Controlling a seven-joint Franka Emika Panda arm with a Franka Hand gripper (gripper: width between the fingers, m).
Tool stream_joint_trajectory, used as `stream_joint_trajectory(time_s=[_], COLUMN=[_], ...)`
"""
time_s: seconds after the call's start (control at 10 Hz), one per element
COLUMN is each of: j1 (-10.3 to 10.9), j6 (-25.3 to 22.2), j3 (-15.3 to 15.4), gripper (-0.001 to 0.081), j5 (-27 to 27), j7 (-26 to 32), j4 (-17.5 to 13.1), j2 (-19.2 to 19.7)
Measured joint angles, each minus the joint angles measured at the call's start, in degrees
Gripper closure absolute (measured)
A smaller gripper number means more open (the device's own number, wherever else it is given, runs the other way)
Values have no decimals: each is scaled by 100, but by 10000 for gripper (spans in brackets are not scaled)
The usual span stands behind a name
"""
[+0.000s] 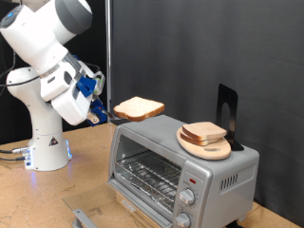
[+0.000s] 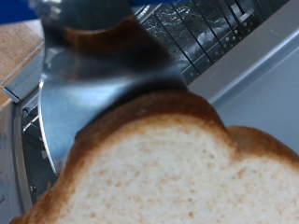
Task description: Make a piece of toast with the oven
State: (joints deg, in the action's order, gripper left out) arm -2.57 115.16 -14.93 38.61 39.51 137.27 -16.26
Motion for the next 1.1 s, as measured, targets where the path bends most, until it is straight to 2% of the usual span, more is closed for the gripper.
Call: stream_joint_trajectory(time_s=[0.2,0.5,0.7,1.1], j1=[-53,-230,-286,-315], j6=[-92,-90,206,428], j3=[-265,-611,-717,-803], gripper=[443,443,443,443], j5=[18,-145,-221,-43], j7=[339,737,1186,1808], j4=[-42,-233,-248,-246], j2=[123,561,900,1484])
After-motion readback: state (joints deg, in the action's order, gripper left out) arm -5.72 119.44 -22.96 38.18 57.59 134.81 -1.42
